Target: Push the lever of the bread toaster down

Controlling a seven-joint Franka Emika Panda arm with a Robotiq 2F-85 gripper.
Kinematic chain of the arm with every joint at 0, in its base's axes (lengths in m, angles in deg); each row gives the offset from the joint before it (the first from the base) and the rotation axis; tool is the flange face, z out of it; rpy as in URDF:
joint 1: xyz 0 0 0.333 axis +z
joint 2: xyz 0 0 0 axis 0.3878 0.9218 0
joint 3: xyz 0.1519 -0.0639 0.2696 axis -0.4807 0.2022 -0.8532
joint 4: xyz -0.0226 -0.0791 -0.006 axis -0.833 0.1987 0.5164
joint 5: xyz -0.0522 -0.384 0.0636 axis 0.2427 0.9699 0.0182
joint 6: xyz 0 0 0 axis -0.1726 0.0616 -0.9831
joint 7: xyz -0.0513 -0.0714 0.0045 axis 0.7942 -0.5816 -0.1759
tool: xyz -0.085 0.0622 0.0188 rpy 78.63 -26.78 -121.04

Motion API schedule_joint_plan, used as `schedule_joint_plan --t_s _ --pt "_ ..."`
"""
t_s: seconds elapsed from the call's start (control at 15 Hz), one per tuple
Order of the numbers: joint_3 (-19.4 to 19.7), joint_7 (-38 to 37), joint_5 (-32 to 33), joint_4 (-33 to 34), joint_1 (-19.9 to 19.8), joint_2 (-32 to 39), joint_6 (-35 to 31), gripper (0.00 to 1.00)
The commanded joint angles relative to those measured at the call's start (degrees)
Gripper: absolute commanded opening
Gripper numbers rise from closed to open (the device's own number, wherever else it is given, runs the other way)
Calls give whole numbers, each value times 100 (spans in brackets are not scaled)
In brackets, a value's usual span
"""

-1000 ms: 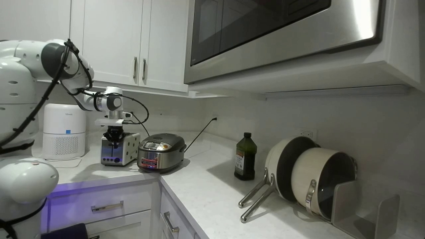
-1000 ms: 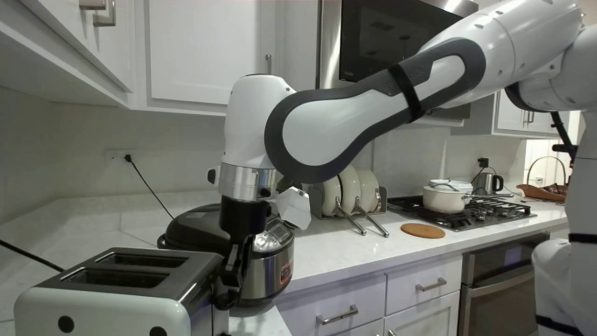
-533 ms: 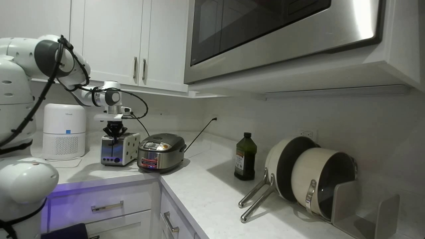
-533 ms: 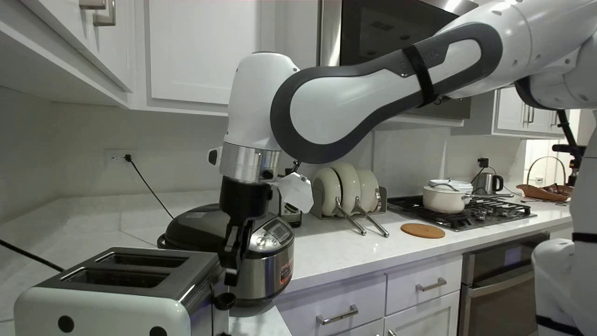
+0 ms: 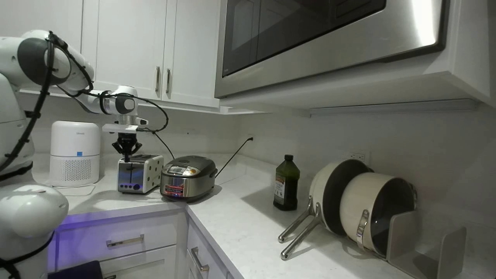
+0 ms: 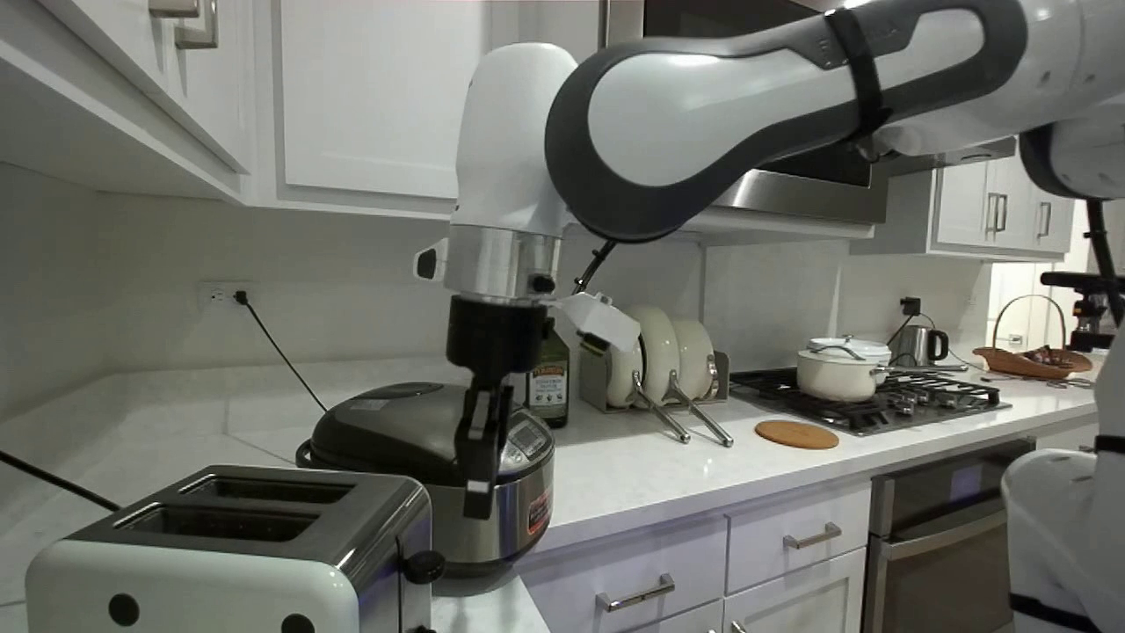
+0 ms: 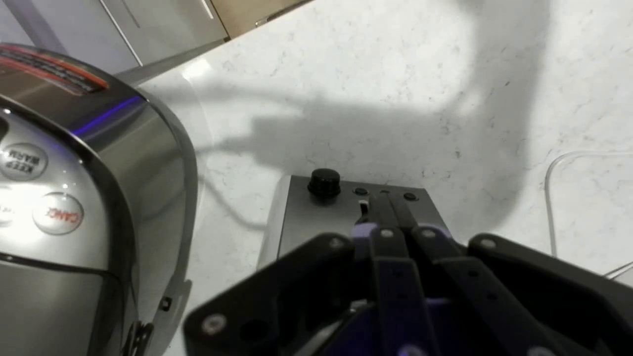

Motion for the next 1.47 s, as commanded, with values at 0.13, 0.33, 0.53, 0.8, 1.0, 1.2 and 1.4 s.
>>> schedule_joint_plan --t_s 0.13,0.33,0.53,0.8,1.0,1.2,1.4 --pt "227 530 -537 -528 100 -943 621 0" --pt "290 779 -715 -889 213 -1319 462 0" --pt "286 877 -840 -1149 340 -1474 238 0" --pt "214 863 -907 -1359 524 -1456 -312 0" --pt "74 775 -817 -1320 620 -1023 -1287 0" --pt "-99 689 -577 -1142 600 -403 -2103 0" --pt "-203 576 -146 -907 473 243 -2640 0"
